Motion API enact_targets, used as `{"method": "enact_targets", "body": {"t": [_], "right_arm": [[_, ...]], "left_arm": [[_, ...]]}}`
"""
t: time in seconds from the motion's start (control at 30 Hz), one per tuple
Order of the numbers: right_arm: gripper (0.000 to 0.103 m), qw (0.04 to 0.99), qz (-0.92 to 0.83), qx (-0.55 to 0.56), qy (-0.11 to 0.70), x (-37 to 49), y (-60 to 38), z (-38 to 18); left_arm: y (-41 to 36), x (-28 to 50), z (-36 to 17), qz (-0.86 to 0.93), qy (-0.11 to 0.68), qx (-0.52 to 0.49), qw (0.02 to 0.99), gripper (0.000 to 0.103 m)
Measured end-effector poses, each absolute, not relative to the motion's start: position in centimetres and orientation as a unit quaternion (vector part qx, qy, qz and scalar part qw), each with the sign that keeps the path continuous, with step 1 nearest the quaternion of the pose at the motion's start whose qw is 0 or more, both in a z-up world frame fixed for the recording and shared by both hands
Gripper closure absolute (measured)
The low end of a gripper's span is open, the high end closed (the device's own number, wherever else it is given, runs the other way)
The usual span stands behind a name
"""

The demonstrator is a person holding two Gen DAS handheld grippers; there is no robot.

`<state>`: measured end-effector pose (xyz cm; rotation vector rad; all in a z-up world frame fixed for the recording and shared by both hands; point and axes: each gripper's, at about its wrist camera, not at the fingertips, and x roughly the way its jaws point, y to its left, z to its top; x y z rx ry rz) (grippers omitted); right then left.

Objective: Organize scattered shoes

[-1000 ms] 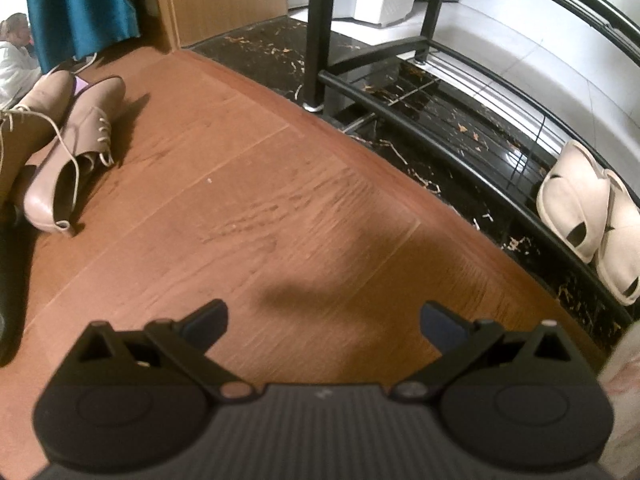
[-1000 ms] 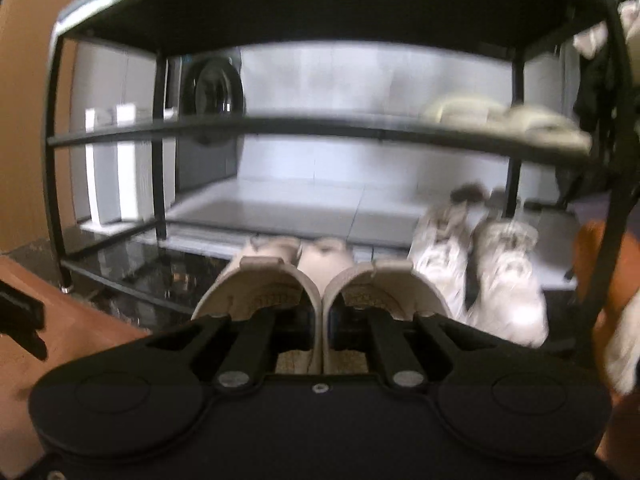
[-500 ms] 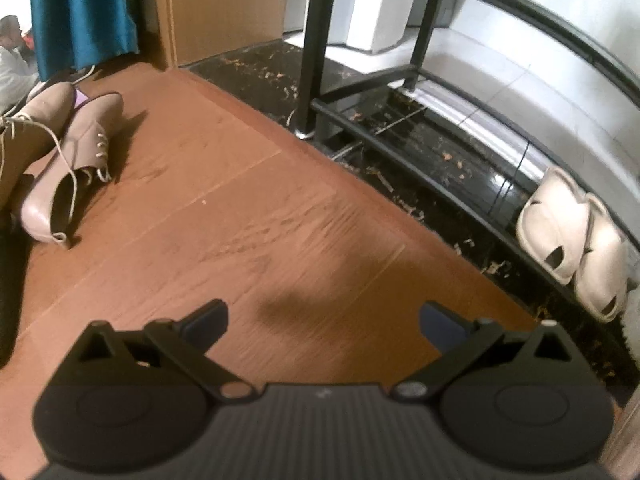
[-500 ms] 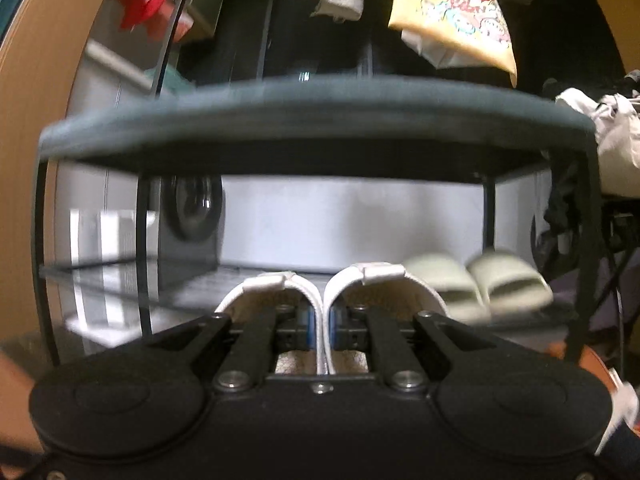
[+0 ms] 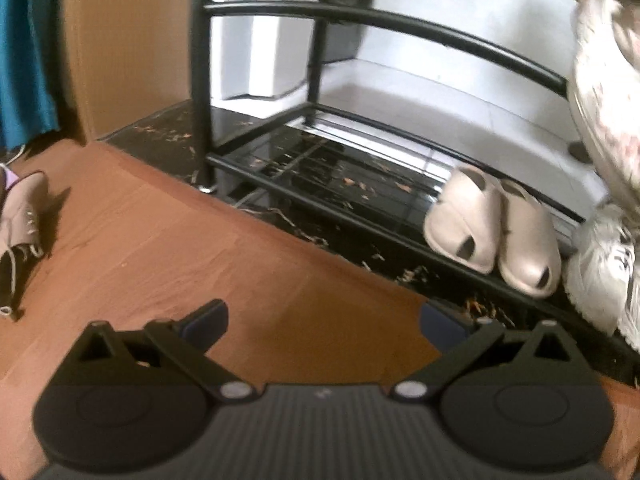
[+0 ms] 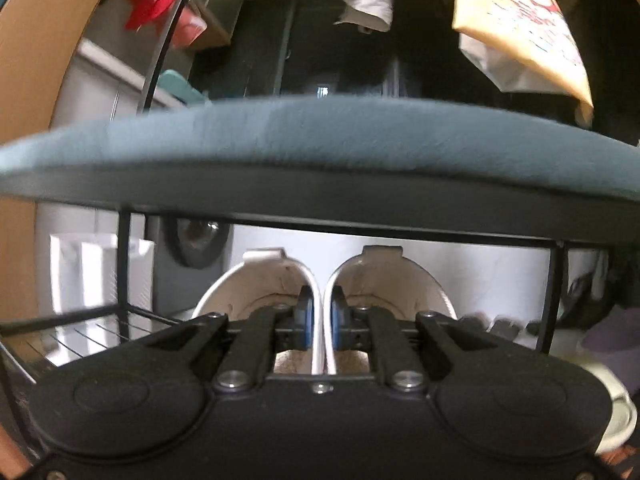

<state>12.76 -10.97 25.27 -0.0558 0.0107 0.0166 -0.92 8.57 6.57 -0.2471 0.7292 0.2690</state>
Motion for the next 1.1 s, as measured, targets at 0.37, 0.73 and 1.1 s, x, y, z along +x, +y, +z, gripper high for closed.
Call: {"method": "enact_targets", "body": {"t": [0.37,0.73,1.1], "right_arm": [[0.094,0.997,-0.026,-0.071,0.001,18.0,-9.2,26.2],[0.093,0.996,-0.034,-0.083,0.021,20.8,-8.9,25.4],[0.083,0.995,-0.045,-0.068,0.053,22.4,-9.2,24.7]], "left_arm": [[9.3,-0.1,5.5,0.136,0.381,-0.148,0.903,0.001],[9.3,-0.1,5.6,0.13,0.385,-0.156,0.9,0.001],[9.4,0.4,5.1,0.139,0.392,-0.155,0.896,0.001]]}}
